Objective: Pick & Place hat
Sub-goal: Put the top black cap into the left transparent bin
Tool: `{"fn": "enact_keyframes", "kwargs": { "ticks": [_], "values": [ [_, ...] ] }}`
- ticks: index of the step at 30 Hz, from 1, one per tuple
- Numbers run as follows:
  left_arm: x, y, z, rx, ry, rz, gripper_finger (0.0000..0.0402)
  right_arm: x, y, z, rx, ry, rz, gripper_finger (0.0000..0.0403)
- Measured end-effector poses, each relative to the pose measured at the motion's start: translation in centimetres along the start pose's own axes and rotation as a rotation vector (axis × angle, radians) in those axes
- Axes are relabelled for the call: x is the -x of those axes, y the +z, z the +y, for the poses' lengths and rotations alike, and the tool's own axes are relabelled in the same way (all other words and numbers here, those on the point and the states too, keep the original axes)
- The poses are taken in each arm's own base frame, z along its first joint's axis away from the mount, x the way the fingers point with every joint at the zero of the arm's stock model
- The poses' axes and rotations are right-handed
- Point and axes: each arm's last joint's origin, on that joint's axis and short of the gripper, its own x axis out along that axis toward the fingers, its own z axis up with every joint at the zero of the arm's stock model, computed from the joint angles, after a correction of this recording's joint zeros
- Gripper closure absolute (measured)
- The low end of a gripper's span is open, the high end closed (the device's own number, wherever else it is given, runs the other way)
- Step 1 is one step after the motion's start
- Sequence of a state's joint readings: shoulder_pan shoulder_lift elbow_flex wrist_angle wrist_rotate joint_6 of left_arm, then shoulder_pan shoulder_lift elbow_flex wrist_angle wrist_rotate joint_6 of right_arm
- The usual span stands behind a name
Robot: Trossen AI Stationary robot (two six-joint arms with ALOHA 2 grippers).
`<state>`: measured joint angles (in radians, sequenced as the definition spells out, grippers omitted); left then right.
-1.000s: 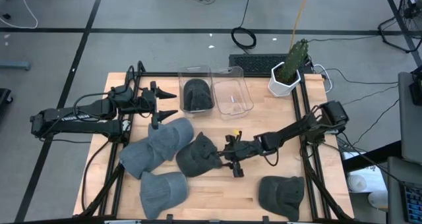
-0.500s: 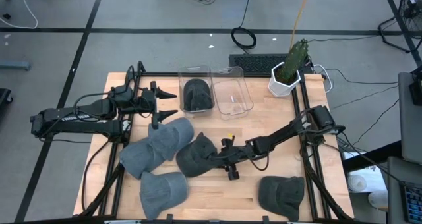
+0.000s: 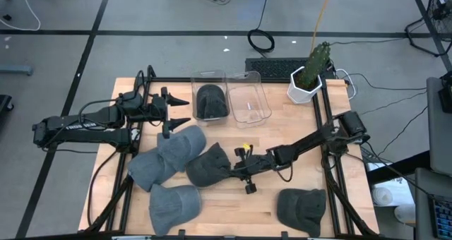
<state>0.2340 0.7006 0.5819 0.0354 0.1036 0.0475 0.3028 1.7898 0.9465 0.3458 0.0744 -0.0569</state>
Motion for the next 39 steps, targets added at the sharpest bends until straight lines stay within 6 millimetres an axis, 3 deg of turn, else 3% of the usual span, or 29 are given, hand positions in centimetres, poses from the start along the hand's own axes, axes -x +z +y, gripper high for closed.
{"fn": "enact_keyframes", "kwargs": {
  "ticks": [7,12,16,24,29,33,39],
  "values": [
    [0.0,0.8,0.0,0.002,0.003,-0.079,0.0096,5.9,3.4,-0.3,0.061,-0.187,-0.016,0.0401],
    [0.0,1.2,0.0,0.014,0.003,-0.122,0.0096,9.9,4.6,-1.4,0.085,-0.417,-0.004,0.0402],
    [0.1,1.5,0.1,0.027,0.003,-0.155,0.0096,11.9,4.8,-2.1,0.124,-0.59,-0.04,0.0402],
    [-0.4,1.2,0.2,0.046,0.045,-0.134,0.0096,13.0,3.7,-4.7,0.226,-0.829,-0.134,0.0402],
    [-1.2,0.7,0.6,0.094,0.167,-0.096,0.0096,13.1,2.5,-7.2,0.264,-0.896,-0.168,0.0402],
    [-3.2,0.0,1.0,0.245,0.195,-0.103,0.0096,13.1,2.0,-8.3,0.302,-0.854,-0.198,0.0403],
    [-6.4,0.5,2.0,0.507,0.143,-0.251,0.0096,12.8,1.5,-9.3,0.395,-0.861,-0.133,0.0403]
  ]
}}
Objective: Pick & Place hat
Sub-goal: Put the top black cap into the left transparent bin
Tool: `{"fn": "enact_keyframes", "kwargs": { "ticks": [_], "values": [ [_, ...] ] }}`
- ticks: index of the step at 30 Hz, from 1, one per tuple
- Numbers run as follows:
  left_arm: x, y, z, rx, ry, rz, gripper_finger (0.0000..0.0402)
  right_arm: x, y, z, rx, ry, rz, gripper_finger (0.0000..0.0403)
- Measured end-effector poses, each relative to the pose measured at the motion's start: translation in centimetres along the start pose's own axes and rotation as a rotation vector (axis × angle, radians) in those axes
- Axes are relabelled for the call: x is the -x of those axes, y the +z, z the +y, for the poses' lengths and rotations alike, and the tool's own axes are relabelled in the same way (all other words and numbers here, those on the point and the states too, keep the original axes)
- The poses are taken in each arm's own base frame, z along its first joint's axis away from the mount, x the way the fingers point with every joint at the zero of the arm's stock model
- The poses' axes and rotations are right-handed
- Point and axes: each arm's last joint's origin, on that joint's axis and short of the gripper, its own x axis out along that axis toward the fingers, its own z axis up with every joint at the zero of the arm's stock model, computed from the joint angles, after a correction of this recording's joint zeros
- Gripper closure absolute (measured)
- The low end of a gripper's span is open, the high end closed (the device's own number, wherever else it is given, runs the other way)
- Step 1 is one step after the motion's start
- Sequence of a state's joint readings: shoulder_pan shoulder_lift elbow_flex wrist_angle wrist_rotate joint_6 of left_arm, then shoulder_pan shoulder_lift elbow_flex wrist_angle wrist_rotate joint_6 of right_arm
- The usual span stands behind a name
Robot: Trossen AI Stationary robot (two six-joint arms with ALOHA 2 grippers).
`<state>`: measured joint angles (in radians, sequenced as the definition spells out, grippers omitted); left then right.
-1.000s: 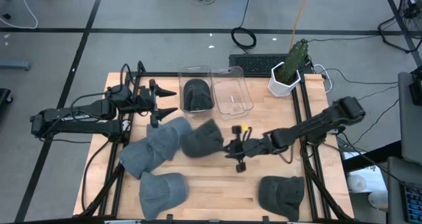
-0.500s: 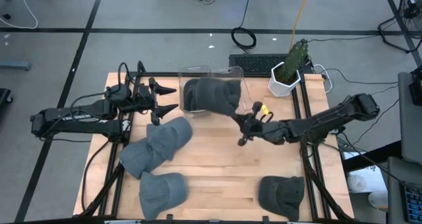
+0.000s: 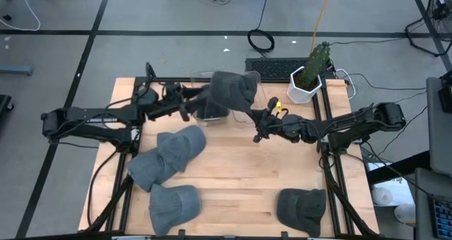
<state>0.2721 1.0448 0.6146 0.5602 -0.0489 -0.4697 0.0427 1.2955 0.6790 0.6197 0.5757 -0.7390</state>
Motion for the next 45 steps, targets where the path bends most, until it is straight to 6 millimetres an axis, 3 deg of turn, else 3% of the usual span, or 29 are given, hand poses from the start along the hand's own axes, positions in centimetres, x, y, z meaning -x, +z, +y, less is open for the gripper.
{"fn": "enact_keyframes", "kwargs": {
  "ticks": [9,14,25,35,45],
  "values": [
    [-0.6,1.5,1.7,0.284,0.075,-0.008,0.0096,-0.1,0.3,-0.4,0.073,-0.02,-0.039,0.0403],
    [-1.2,0.5,2.4,0.417,0.079,0.073,0.0096,0.0,0.5,-0.3,0.06,0.016,-0.09,0.0403],
    [-2.4,-0.1,2.4,0.441,0.004,0.06,0.0103,0.0,0.6,-0.3,0.064,0.02,-0.093,0.0403],
    [-2.2,0.1,0.8,0.348,-0.108,0.046,0.0187,-0.5,0.2,-1.4,-0.044,-0.044,-0.094,0.0403],
    [-2.2,0.1,0.8,0.328,-0.111,0.047,0.0235,-0.7,-0.2,-1.8,-0.107,-0.093,-0.051,0.0403]
  ]
}}
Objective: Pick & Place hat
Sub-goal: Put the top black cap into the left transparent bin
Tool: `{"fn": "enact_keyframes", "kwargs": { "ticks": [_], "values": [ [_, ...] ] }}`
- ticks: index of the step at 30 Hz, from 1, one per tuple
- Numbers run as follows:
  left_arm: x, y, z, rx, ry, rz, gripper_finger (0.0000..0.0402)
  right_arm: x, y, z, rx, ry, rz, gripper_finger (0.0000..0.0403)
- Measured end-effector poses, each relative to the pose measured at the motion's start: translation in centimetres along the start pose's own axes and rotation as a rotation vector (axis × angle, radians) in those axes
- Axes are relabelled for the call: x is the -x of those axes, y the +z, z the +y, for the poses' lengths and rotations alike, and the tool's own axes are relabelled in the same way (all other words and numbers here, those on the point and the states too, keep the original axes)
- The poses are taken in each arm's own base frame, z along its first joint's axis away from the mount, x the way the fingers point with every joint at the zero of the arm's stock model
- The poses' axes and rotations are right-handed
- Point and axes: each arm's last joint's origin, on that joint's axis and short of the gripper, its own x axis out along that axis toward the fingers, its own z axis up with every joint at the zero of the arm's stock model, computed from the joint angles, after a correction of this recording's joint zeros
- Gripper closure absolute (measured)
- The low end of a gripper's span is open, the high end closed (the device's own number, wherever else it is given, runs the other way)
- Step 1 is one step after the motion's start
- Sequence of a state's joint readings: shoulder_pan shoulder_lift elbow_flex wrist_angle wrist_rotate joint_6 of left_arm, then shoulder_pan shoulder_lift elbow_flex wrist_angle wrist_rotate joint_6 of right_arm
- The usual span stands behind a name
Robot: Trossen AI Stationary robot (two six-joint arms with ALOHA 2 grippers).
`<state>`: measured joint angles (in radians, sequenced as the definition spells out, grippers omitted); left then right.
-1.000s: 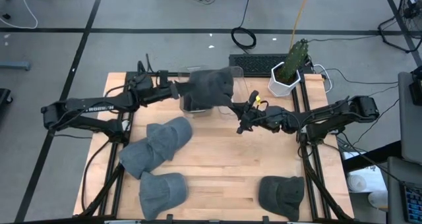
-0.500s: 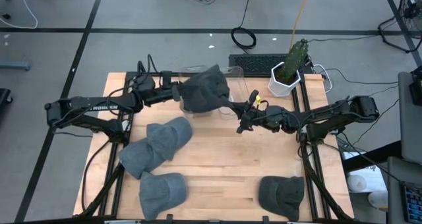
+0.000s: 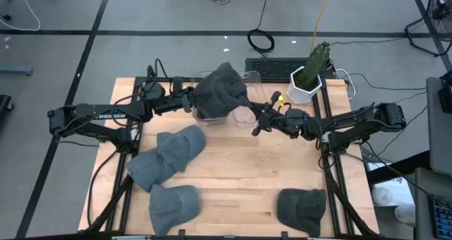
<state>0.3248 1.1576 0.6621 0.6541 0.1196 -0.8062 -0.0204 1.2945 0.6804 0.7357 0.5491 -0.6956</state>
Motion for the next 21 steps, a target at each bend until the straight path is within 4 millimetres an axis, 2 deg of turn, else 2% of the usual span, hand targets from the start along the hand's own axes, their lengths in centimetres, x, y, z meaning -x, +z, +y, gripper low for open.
{"fn": "enact_keyframes", "kwargs": {
  "ticks": [3,8,9,16,21],
  "values": [
    [0.0,0.0,0.0,0.002,0.0,0.0,0.0272,0.0,0.0,0.0,-0.002,-0.003,0.003,0.0403],
    [0.0,0.0,-0.1,-0.009,-0.025,0.012,0.0378,0.0,-0.1,-0.2,0.003,-0.045,0.031,0.0403],
    [0.0,0.0,-0.2,-0.015,-0.028,0.014,0.0385,-0.1,-0.1,-0.2,0.004,-0.047,0.034,0.0403],
    [0.8,1.1,-0.1,-0.023,-0.045,0.023,0.0392,-0.2,-0.5,-0.2,-0.113,-0.036,0.06,0.0362],
    [2.3,2.5,-0.1,-0.032,0.011,0.007,0.0392,-0.1,-1.1,0.4,-0.207,0.003,0.123,0.0322]
  ]
}}
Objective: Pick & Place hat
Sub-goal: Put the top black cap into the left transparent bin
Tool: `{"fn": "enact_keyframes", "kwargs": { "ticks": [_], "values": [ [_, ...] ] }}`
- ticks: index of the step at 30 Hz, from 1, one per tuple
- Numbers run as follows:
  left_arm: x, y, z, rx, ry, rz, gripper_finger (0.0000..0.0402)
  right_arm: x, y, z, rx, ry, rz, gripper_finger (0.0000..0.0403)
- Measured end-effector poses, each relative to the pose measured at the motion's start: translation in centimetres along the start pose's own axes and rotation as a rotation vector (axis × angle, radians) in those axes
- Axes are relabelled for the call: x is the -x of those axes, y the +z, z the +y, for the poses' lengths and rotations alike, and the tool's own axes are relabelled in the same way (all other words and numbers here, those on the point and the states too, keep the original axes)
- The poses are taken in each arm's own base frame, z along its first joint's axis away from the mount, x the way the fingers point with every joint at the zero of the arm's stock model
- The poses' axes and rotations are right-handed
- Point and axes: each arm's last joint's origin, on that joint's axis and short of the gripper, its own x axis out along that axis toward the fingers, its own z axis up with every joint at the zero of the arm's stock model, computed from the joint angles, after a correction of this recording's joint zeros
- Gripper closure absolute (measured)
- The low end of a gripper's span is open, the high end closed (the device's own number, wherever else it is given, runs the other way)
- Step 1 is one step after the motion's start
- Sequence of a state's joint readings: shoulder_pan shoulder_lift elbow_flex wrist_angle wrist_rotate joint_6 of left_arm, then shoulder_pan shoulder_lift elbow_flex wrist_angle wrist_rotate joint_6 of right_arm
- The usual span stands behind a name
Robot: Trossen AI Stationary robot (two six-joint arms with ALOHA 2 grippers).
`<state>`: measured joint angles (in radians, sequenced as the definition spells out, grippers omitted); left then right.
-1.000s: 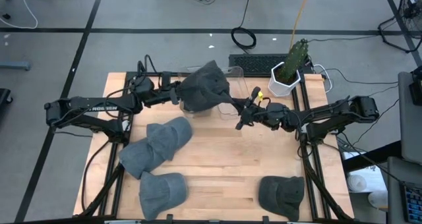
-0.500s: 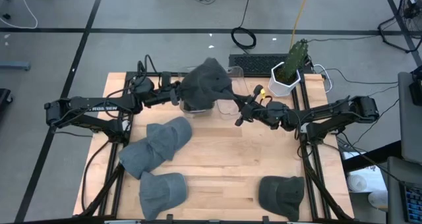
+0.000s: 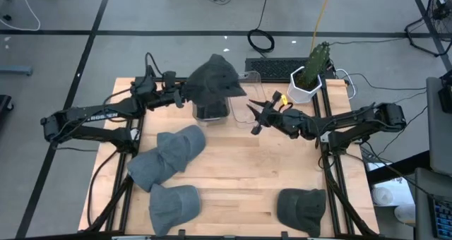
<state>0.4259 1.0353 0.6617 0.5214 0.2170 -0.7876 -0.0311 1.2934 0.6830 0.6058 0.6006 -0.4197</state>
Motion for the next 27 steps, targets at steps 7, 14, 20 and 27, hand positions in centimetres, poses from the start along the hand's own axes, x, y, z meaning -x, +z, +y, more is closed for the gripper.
{"fn": "enact_keyframes", "kwargs": {
  "ticks": [7,14,20,27],
  "values": [
    [1.9,0.7,0.2,0.081,-0.008,0.134,0.0392,-0.5,-1.5,0.3,-0.242,0.306,0.06,0.0285],
    [1.8,-1.1,-1.1,0.099,-0.167,0.354,0.0392,-1.8,-1.8,-1.5,-0.541,0.644,-0.009,0.0219],
    [1.9,-1.8,-2.4,0.043,-0.251,0.39,0.0392,-2.8,-2.4,-4.6,-0.71,0.777,-0.061,0.0162],
    [1.9,-2.1,-2.6,0.015,-0.267,0.401,0.0392,-4.7,-1.6,-4.4,-0.774,0.937,-0.244,0.0148]
  ]
}}
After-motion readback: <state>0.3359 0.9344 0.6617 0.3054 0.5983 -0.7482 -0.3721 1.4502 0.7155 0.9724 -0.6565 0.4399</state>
